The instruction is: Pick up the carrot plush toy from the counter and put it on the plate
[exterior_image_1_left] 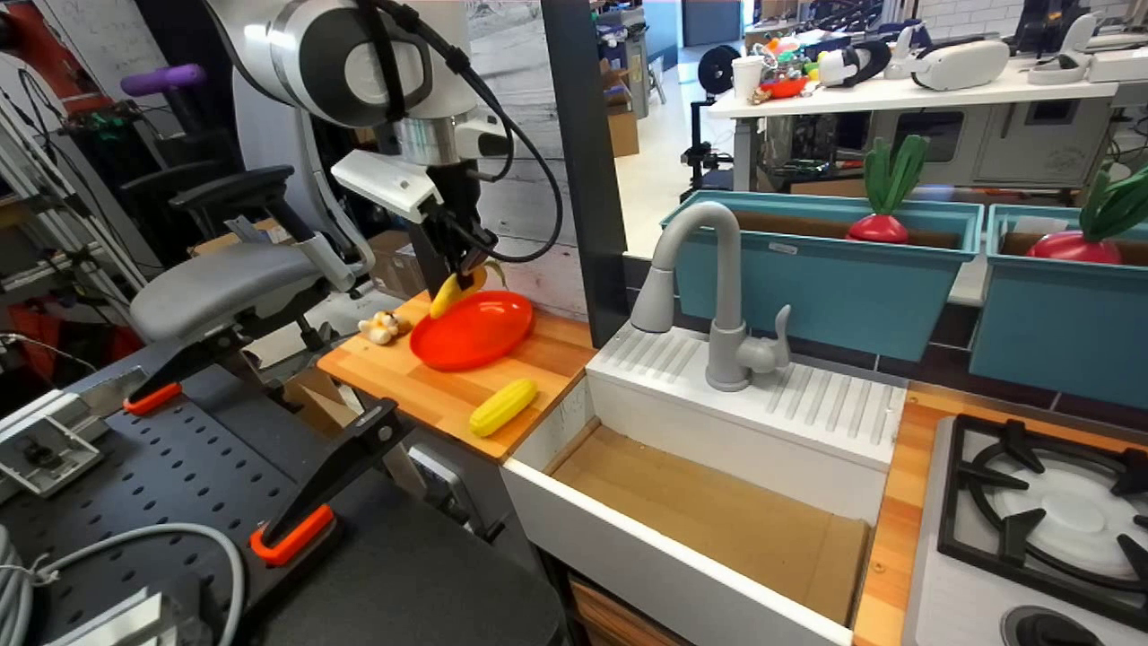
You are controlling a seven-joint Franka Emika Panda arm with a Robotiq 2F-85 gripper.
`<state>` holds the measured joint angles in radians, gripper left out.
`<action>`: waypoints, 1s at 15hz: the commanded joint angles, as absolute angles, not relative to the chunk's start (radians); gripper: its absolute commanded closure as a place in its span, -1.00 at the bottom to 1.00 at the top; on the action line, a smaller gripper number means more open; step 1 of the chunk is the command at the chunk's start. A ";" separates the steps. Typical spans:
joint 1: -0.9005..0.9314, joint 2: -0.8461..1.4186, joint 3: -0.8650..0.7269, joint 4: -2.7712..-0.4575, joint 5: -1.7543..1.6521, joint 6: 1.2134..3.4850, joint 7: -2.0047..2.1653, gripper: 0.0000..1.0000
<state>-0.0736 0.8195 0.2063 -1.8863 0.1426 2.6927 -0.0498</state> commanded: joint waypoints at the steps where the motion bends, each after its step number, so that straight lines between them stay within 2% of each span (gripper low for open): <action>1: -0.059 0.878 0.186 -1.817 0.143 2.635 -0.069 0.96; 11: -0.003 1.007 0.140 -1.703 0.124 2.613 -0.042 0.96; 12: 0.000 1.013 0.136 -1.695 0.124 2.609 -0.040 0.32; 13: 0.003 1.018 0.134 -1.687 0.124 2.607 -0.038 0.30; 15: -0.001 1.022 0.136 -1.675 0.126 2.599 -0.042 0.03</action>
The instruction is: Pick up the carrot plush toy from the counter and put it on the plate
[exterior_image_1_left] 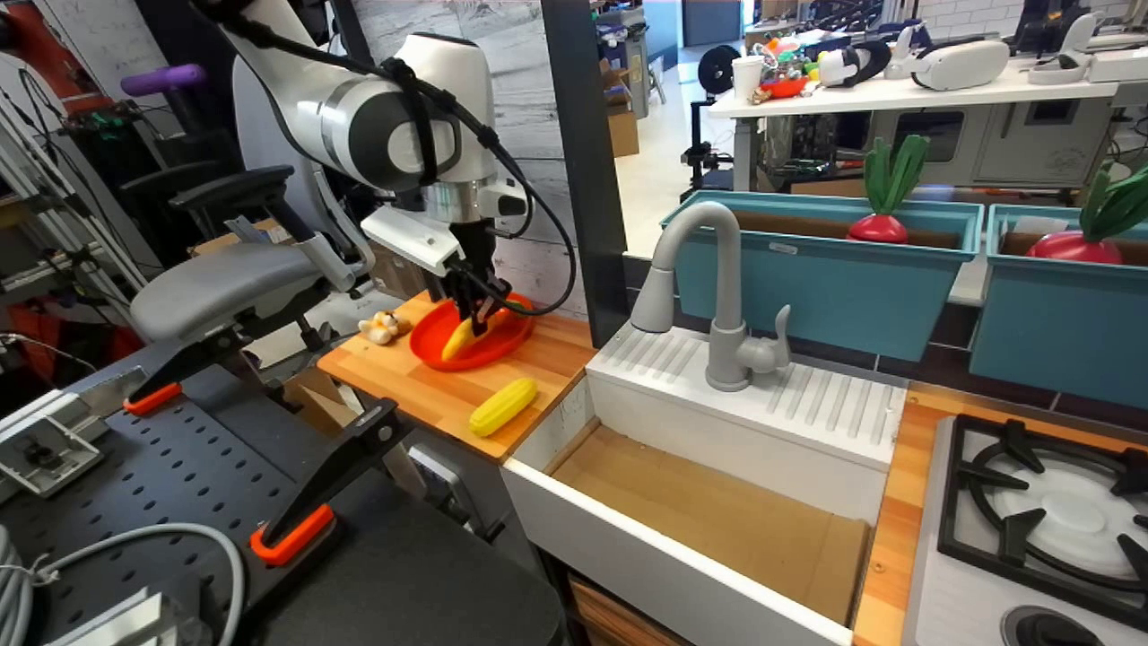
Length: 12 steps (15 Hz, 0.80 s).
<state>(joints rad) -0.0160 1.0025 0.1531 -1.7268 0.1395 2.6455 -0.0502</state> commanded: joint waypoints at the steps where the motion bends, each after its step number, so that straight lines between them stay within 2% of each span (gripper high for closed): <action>1: 0.000 1.023 0.133 -1.671 0.126 2.591 -0.039 -0.10; 7: -0.013 0.975 0.140 -1.713 0.132 2.581 -0.054 -0.96; 12: -0.039 0.855 0.158 -1.865 0.133 2.599 -0.095 -1.00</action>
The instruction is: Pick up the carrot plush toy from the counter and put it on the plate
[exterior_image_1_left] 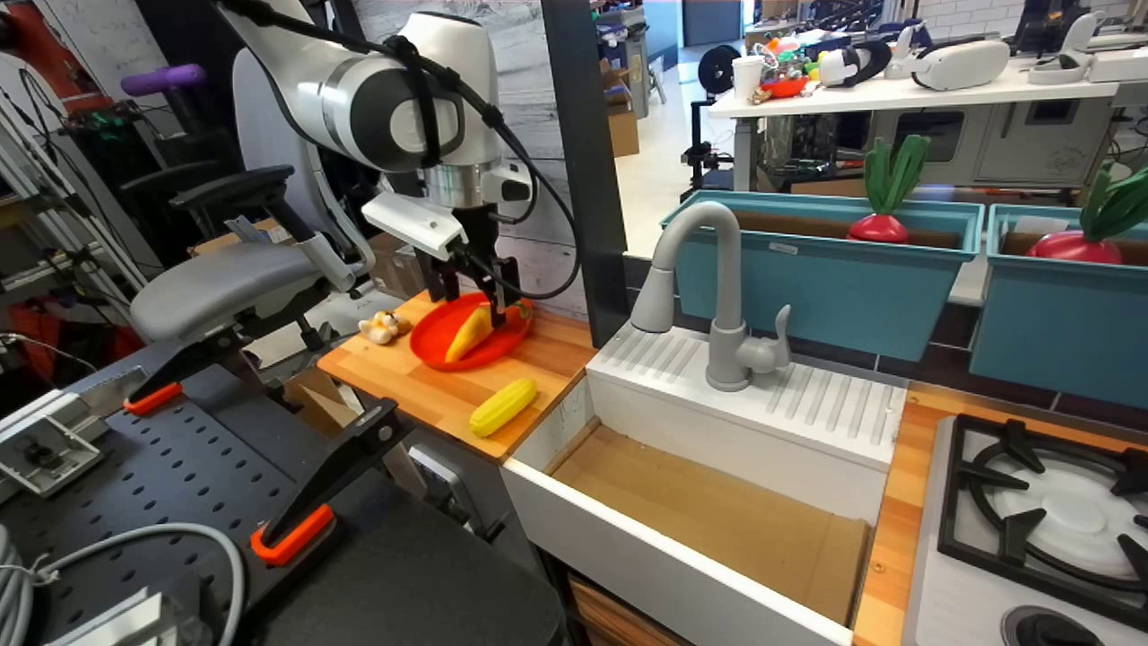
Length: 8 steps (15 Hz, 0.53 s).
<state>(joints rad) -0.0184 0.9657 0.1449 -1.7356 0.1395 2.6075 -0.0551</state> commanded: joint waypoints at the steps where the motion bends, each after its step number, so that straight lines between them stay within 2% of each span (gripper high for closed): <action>1: -0.048 0.814 0.166 -1.920 0.133 2.609 -0.117 -1.00; 8: -0.110 0.513 0.181 -2.291 0.128 2.624 -0.288 -1.00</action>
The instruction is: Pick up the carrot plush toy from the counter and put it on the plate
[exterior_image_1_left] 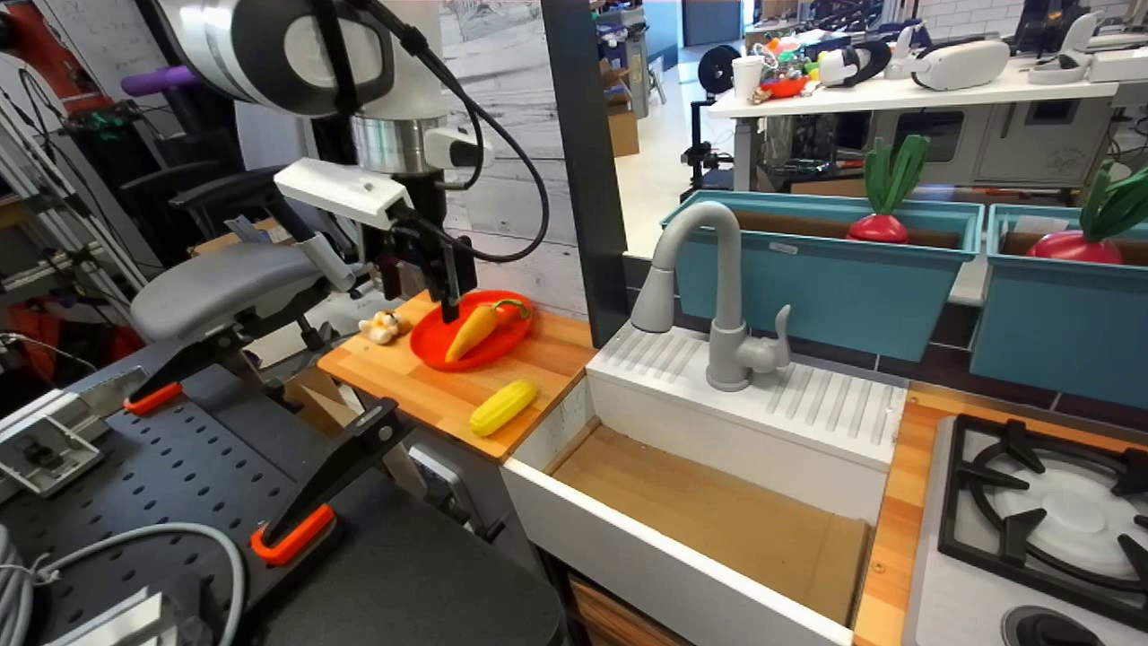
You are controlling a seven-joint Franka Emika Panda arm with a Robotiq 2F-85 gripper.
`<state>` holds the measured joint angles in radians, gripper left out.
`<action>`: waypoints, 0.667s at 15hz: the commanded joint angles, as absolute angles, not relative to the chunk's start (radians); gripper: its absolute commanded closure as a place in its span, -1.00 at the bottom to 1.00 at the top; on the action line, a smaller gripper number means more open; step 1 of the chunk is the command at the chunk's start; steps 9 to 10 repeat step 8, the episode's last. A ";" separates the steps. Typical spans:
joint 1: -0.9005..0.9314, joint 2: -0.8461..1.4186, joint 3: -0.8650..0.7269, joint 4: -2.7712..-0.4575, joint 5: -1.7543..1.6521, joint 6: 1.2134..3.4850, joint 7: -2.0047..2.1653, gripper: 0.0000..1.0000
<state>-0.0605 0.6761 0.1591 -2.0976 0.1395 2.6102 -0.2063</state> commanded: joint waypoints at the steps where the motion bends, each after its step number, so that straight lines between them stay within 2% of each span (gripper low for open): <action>1: -0.122 0.466 0.182 -2.347 0.133 2.631 -0.317 -1.00; 2: -0.132 0.424 0.181 -2.394 0.138 2.631 -0.341 -1.00; 3: -0.095 0.545 0.161 -2.257 0.139 2.609 -0.289 -1.00; 10: -0.097 0.532 0.160 -2.271 0.139 2.609 -0.294 -1.00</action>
